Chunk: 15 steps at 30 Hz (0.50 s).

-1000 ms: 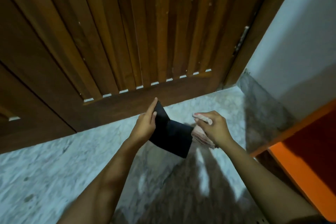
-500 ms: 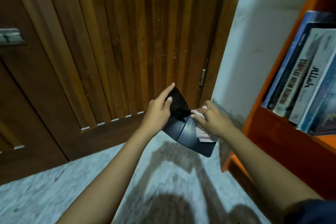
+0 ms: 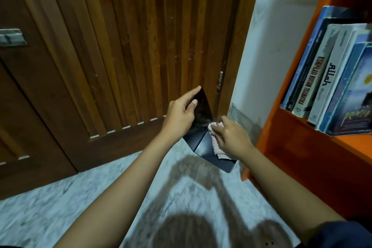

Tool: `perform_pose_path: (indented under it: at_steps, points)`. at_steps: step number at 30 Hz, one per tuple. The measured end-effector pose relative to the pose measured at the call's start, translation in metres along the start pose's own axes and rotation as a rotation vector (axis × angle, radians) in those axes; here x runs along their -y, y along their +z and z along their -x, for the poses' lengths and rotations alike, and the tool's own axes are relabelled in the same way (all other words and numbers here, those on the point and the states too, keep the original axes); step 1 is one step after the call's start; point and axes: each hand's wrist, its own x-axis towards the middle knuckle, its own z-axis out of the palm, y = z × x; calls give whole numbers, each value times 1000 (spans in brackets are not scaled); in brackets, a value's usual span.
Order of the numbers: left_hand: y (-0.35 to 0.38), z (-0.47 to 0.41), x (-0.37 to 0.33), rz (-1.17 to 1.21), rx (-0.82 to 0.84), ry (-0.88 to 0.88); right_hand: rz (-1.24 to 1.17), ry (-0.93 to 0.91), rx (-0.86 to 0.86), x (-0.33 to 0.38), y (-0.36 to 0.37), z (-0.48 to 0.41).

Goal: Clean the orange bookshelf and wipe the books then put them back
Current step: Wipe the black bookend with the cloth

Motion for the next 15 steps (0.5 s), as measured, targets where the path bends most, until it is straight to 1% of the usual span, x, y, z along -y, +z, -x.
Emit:
perform_pose_path:
  at_steps: [8, 15]
  points:
    - [9, 8, 16, 9, 15, -77, -93, -45, 76, 28, 30, 29]
    - [9, 11, 23, 20, 4, -125, -72, -187, 31, 43, 40, 44]
